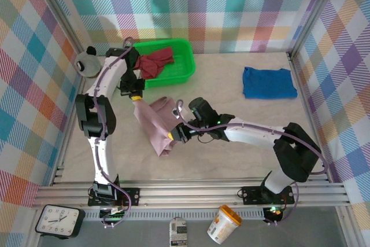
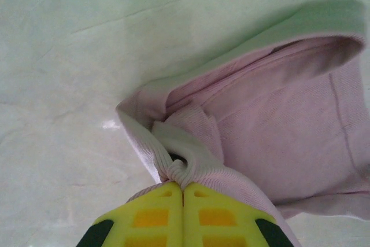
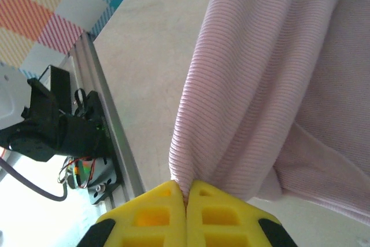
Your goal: Fold and stack the tank tops
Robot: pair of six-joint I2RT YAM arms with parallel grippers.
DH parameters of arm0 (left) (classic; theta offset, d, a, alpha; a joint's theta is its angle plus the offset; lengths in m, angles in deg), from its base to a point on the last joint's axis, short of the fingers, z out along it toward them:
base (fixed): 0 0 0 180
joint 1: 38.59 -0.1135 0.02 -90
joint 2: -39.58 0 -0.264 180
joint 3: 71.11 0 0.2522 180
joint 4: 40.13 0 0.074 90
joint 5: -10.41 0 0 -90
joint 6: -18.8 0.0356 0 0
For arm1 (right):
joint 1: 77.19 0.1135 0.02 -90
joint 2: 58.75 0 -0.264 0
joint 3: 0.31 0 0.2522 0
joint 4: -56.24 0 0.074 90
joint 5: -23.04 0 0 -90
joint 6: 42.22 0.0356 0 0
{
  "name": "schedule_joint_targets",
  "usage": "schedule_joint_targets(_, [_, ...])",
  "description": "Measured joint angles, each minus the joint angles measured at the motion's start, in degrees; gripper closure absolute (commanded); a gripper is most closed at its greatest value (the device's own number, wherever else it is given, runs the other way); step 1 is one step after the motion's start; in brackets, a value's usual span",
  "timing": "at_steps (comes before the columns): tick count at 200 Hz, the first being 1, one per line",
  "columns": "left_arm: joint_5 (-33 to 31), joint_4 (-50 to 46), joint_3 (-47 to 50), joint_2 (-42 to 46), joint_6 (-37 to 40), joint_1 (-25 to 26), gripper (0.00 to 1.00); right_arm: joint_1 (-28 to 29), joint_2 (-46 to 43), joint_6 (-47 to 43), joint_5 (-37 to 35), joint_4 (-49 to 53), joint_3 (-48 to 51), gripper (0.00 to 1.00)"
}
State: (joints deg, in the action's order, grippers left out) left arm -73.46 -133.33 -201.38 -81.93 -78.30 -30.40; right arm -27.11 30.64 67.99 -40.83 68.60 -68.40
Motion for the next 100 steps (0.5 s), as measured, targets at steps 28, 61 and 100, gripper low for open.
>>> schedule_joint_targets(28, [1.6, -0.2, -6.4, -4.5, -1.1, 1.5, 0.98, -3.0, -1.0, 1.0, 0.0, -0.8, 1.9, 1.0])
schedule_joint_targets(61, [4.0, -0.1, -14.1, -10.8, -2.4, 3.1, 0.98, -6.8, -1.0, 1.5, 0.1, -0.7, 3.5, 1.0])
schedule_joint_targets(100, [6.4, 0.1, -21.1, -17.4, -4.1, 4.5, 0.97, -10.6, -1.1, 1.6, 0.1, -0.7, 5.5, 1.0])
